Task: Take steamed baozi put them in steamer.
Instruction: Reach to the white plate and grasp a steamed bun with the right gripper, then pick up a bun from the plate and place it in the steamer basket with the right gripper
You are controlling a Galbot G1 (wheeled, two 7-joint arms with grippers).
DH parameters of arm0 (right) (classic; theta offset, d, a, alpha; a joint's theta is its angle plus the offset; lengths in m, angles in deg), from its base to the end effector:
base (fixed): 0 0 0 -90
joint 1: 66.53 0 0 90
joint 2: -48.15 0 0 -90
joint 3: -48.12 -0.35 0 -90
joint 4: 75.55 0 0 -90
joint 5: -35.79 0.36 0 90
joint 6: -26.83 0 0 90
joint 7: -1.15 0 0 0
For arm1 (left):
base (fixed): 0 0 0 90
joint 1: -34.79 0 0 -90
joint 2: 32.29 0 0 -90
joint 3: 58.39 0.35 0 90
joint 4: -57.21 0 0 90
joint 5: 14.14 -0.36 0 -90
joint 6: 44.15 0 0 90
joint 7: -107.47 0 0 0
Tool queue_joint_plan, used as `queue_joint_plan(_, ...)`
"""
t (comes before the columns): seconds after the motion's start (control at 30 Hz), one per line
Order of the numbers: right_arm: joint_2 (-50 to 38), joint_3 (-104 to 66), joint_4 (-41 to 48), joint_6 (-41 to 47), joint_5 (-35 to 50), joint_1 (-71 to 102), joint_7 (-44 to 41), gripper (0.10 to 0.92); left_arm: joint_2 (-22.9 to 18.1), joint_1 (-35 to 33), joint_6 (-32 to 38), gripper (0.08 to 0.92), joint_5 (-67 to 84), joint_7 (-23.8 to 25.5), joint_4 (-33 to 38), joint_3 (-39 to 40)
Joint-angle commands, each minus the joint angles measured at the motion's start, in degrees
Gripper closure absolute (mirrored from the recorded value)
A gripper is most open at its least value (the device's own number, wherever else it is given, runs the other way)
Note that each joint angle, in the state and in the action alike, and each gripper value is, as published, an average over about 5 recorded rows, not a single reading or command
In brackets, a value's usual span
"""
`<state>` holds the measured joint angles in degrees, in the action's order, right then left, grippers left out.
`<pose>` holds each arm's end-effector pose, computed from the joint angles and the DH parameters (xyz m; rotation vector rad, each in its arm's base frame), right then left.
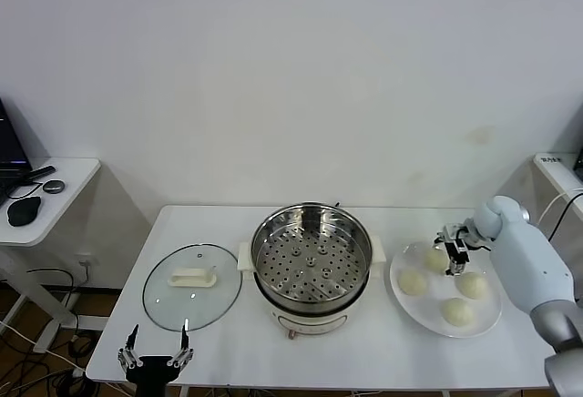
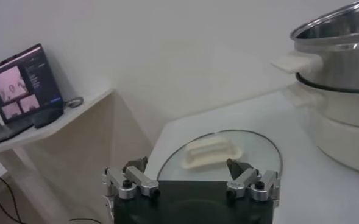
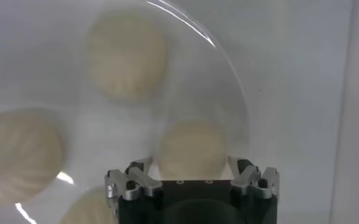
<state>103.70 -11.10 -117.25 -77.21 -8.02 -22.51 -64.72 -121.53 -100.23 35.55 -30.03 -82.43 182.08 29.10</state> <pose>0.5598 -0.2490 -0.2548 1.1790 -1.4129 1.4502 0.1067 0.0148 -0.3105 0.2797 -2.7576 -0.4868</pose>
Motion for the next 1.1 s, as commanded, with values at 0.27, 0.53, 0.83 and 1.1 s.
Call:
queue_joint_plan(0.27, -0.68, 0.23, 0.12, -0.37, 1.98, -0.62, -0.16, 0.446, 0.03, 0.22, -0.03, 0.177, -0.01, 0.02, 0.02, 0.18)
queue_joint_plan(0.53, -3.14, 3.59, -2.96, 0.18, 8.45, -4.2, -2.19, 0.558, 0.06, 0.92, -0.01, 0.177, -0.01, -0.06, -0.27, 0.62)
queue_joint_plan(0.83, -5.45, 16.73, -8.17, 1.55, 22.15, -14.89, -5.64, 0.643, 0.53, 1.77, 0.01, 0.177, 0.15, -0.22, -0.27, 0.8)
queue_joint_plan(1.1, 1.32, 29.5, -5.3, -11.61, 39.31, -31.93, -10.57, 0.635, 0.75, 2.74, 0.0, 0.177, 0.34, -0.37, -0.33, 1.0)
